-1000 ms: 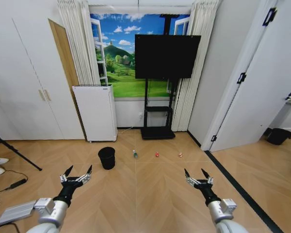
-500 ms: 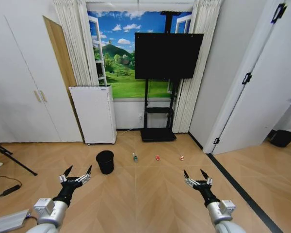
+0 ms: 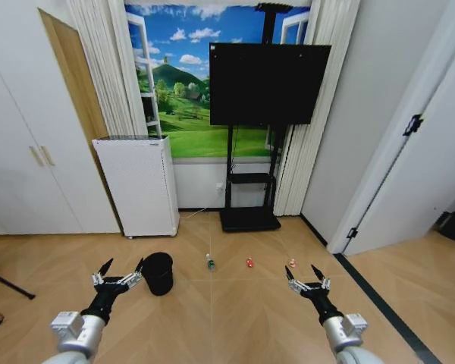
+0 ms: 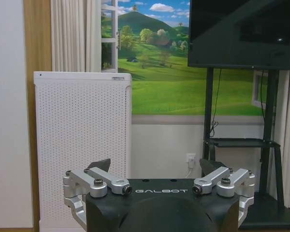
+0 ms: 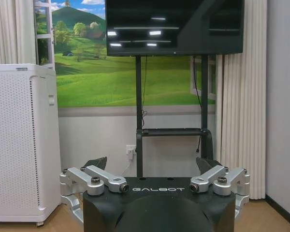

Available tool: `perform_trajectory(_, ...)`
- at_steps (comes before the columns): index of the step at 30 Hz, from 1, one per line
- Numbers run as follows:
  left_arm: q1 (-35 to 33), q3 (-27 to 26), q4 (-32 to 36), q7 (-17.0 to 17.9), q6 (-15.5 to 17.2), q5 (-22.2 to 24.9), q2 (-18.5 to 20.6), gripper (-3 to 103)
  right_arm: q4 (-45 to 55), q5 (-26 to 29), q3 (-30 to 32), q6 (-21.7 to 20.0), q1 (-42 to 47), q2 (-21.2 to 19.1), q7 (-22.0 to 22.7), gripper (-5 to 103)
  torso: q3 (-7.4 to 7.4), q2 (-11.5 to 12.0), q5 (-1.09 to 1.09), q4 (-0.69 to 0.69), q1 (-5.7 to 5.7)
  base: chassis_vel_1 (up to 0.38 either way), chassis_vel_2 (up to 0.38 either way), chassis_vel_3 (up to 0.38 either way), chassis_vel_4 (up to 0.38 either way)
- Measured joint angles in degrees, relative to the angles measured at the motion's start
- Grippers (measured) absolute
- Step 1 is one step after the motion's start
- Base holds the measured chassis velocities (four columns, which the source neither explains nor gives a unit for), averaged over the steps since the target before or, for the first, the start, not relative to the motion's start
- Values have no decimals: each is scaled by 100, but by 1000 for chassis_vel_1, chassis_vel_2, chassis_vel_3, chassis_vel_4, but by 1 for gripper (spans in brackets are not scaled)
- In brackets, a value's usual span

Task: Pick up the trash bin and place the garbage on the floor into it.

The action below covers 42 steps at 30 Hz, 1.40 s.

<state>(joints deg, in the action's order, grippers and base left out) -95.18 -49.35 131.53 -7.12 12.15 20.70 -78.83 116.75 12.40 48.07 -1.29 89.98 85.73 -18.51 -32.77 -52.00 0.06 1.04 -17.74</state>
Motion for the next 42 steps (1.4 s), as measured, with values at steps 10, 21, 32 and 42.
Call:
perform_trajectory(10, -22, 12, 32, 27, 14, -27, 3, 100, -15, -39, -12, 78, 42, 23, -29, 100, 2, -4, -15, 0, 5, -354, 347, 357, -354)
perform_trajectory(21, -13, 2, -24, 32, -22, -36, -33, 100, -66, -275, -82, 109, -5, 74, 80, 100, 0, -3, -11, 2, 1, -351, 351, 341, -339)
perform_trajectory(32, -78, -12, 53, 31, 56, -118, -94, 100, -120, -360, -92, 100, 50, 105, 159, 100, 79, 136, -7, 2, 70, -95, 103, 61, -64)
perform_trajectory(42, -117, -15, 91, 31, 61, -165, -96, 100, -127, -348, -93, 170, 115, 162, 156, 100, 233, 413, -7, 2, 180, 37, -22, -15, 26)
